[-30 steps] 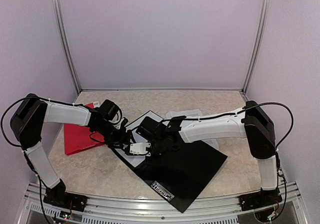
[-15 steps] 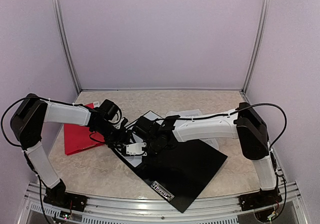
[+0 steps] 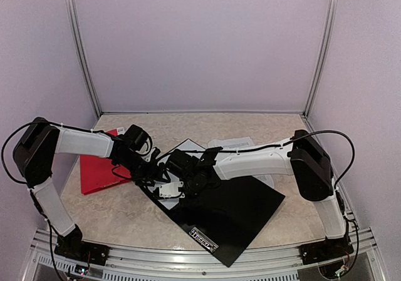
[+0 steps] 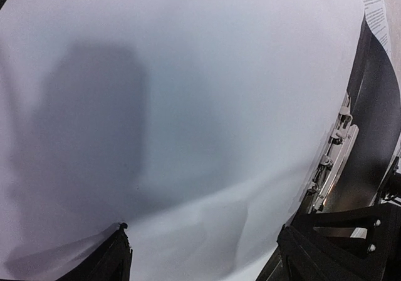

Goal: Put the files into the folder
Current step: Close the spring clip on the folder.

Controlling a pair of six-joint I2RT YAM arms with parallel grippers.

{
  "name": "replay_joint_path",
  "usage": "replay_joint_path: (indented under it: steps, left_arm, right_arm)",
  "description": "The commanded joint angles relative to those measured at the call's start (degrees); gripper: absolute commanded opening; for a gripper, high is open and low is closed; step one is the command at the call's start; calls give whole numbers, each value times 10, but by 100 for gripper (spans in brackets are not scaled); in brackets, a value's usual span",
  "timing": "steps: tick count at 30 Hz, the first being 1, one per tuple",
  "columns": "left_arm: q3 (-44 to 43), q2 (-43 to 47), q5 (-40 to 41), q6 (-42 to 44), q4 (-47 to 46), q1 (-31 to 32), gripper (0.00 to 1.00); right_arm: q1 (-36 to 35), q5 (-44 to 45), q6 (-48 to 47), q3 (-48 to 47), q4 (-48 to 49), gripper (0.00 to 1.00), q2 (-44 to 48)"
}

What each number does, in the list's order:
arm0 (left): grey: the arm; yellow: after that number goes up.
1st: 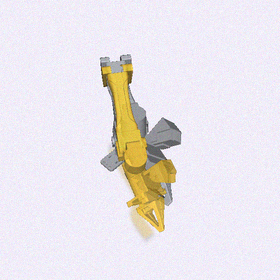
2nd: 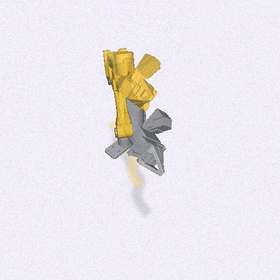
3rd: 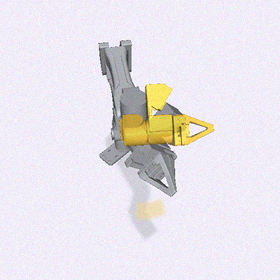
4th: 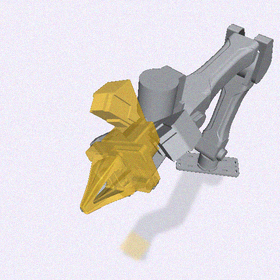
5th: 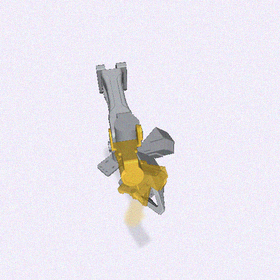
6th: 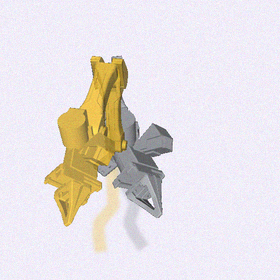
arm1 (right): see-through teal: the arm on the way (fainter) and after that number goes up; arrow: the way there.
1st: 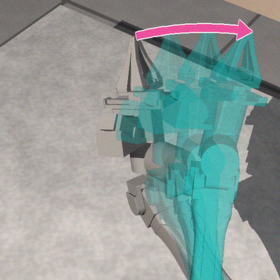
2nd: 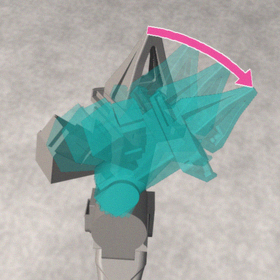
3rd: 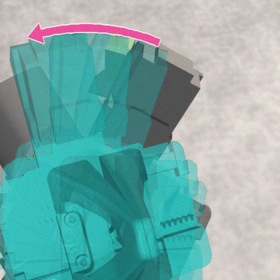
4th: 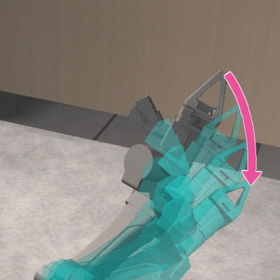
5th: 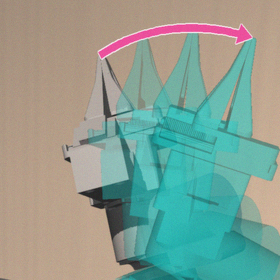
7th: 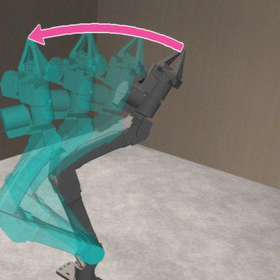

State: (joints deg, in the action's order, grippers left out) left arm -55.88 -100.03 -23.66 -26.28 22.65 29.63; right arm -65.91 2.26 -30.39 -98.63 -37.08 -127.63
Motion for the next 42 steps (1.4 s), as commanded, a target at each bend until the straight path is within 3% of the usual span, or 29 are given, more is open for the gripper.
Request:
replay_joint_path:
  steps: [1,24,42]
  left_arm:
    - [13,-28,17,12,17,-4,78]
    - [13,-32,21,11,20,-4,78]
    - [13,-36,20,12,23,-4,78]
  right_arm:
    - [6,8,-7,-12,-18,35,-18]
    - [9,34,-8,-12,-14,11,-5]
    - [15,40,-9,4,-5,7,38]
